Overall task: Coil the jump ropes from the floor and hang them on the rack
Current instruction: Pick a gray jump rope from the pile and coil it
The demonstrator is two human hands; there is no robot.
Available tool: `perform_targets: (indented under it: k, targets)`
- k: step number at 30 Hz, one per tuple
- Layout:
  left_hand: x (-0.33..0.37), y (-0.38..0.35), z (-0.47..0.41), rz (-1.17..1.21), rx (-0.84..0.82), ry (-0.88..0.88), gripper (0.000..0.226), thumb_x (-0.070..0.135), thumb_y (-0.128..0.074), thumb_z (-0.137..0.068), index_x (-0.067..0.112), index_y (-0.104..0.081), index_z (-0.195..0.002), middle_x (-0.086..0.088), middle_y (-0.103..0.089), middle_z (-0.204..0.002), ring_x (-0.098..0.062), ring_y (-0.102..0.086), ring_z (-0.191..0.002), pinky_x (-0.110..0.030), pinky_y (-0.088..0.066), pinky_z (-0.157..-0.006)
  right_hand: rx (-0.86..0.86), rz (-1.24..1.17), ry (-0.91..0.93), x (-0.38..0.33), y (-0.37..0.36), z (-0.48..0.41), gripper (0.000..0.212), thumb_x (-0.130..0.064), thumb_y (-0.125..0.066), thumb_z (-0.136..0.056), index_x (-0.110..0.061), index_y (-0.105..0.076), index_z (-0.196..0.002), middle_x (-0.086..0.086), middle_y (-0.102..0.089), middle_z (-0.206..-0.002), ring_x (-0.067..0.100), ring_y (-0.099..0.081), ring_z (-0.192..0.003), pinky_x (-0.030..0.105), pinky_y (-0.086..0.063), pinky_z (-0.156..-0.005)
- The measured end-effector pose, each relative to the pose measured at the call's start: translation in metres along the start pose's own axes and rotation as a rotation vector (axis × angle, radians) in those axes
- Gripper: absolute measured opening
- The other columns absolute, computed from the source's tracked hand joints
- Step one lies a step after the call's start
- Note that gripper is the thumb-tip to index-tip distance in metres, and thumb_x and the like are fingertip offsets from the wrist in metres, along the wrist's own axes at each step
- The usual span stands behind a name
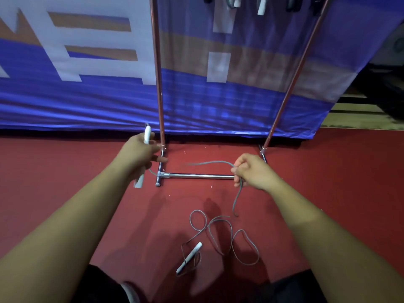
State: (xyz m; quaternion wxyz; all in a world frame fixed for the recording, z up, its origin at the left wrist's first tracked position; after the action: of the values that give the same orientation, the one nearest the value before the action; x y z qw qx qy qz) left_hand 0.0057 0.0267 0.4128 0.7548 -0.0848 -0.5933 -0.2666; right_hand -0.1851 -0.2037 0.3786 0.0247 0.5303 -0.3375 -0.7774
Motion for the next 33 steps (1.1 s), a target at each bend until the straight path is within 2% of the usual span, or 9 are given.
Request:
perform_targets:
  k: [3,10,13,18,21,23,26,28,33]
  targets:
    - [0.002,-0.015,0.011,-0.253,-0.126,-0.054,0.011,0.007,-0.054,-0.099,0.005,-0.064,-0.104,-0.014,-0.071,-0.101,-0.018,-0.075,-0.066,-0.017,-0.032,-0.038,-0.030,0.086,0.072,-0.018,-0.017,0.005,0.011,-0.002,-0.060,-0.090,-0.007,-0.061,-0.080,0.004,-0.060,-0.056,0.010,-0.056,-0.043,0.023,-0.047,-0.051]
    - [0.005,-0.069,0.060,-0.241,-0.557,-0.134,0.023,0.026,-0.064,-0.095,0.003,-0.066,-0.098,-0.004,-0.073,-0.078,-0.014,-0.053,-0.044,-0.021,-0.028,-0.041,-0.043,-0.239,0.329,-0.073,-0.050,0.021,0.014,0.001,-0.062,-0.090,-0.010,-0.069,-0.087,0.004,-0.060,-0.060,0.006,-0.052,-0.050,0.019,-0.046,-0.051]
    - [0.009,-0.066,0.056,-0.154,-0.469,-0.136,0.031,0.021,-0.058,-0.100,0.006,-0.054,-0.072,-0.001,-0.050,-0.049,-0.008,-0.035,-0.035,-0.020,-0.026,-0.040,-0.107,-0.192,0.407,-0.080,-0.046,0.025,0.018,-0.004,-0.063,-0.092,-0.022,-0.067,-0.096,0.009,-0.058,-0.065,0.011,-0.053,-0.058,0.022,-0.048,-0.060]
    - [0.007,-0.044,0.033,0.123,-0.284,-0.093,0.024,0.015,-0.051,-0.103,0.005,-0.056,-0.082,-0.002,-0.041,-0.056,-0.007,-0.030,-0.037,-0.018,-0.021,-0.038,-0.183,0.164,0.371,-0.050,-0.040,0.017,0.006,-0.009,-0.061,-0.093,-0.011,-0.057,-0.090,-0.003,-0.057,-0.065,0.012,-0.051,-0.064,0.029,-0.041,-0.065]
    - [0.009,-0.017,0.015,0.346,-0.116,-0.074,0.025,0.016,-0.050,-0.103,0.006,-0.058,-0.082,0.002,-0.043,-0.053,-0.005,-0.031,-0.036,-0.016,-0.022,-0.037,-0.316,0.515,0.099,0.008,-0.032,0.001,0.023,-0.006,-0.058,-0.089,-0.021,-0.059,-0.072,-0.001,-0.064,-0.070,0.019,-0.059,-0.070,0.033,-0.049,-0.071]
    - [0.006,-0.001,0.009,0.371,-0.037,-0.036,0.021,0.015,-0.050,-0.103,0.006,-0.059,-0.087,-0.001,-0.051,-0.061,-0.006,-0.040,-0.037,-0.015,-0.026,-0.036,-0.248,0.597,-0.018,0.033,-0.017,-0.005,0.028,-0.001,-0.055,-0.085,-0.024,-0.062,-0.070,0.005,-0.072,-0.078,0.022,-0.066,-0.078,0.031,-0.051,-0.074]
    - [-0.005,0.013,0.004,0.045,0.007,0.002,0.015,0.012,-0.048,-0.104,0.009,-0.062,-0.107,-0.010,-0.061,-0.093,-0.016,-0.067,-0.049,-0.016,-0.029,-0.035,0.042,0.450,0.035,0.021,-0.001,-0.007,0.025,0.003,-0.054,-0.084,-0.022,-0.058,-0.081,-0.001,-0.074,-0.073,0.016,-0.069,-0.074,0.030,-0.054,-0.074]
    - [-0.004,0.013,0.007,-0.323,0.001,-0.074,0.021,0.014,-0.050,-0.102,0.015,-0.063,-0.119,-0.006,-0.063,-0.104,-0.027,-0.074,-0.063,-0.017,-0.031,-0.035,0.061,0.272,0.110,0.000,-0.008,-0.002,0.026,0.005,-0.054,-0.084,-0.020,-0.054,-0.079,-0.002,-0.071,-0.065,0.008,-0.066,-0.060,0.028,-0.054,-0.068]
    - [0.006,-0.039,0.043,-0.288,-0.363,-0.152,0.020,0.019,-0.053,-0.103,0.018,-0.066,-0.117,0.015,-0.072,-0.073,-0.015,-0.069,-0.056,-0.017,-0.033,-0.041,-0.092,0.048,0.298,-0.052,-0.046,0.017,0.015,-0.004,-0.063,-0.087,-0.016,-0.064,-0.079,-0.004,-0.067,-0.059,0.015,-0.055,-0.055,0.036,-0.048,-0.056]
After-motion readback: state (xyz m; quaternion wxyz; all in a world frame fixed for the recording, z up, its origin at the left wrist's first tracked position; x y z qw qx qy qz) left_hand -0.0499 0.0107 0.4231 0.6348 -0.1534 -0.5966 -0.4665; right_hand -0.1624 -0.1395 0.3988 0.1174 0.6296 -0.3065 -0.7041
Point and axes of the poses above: each hand's wrist, its own z-axis away from the middle knuckle, its own y-axis out of the back of the hand, x = y × z, the point moved 6 cm from there along -z, towards the middle knuckle
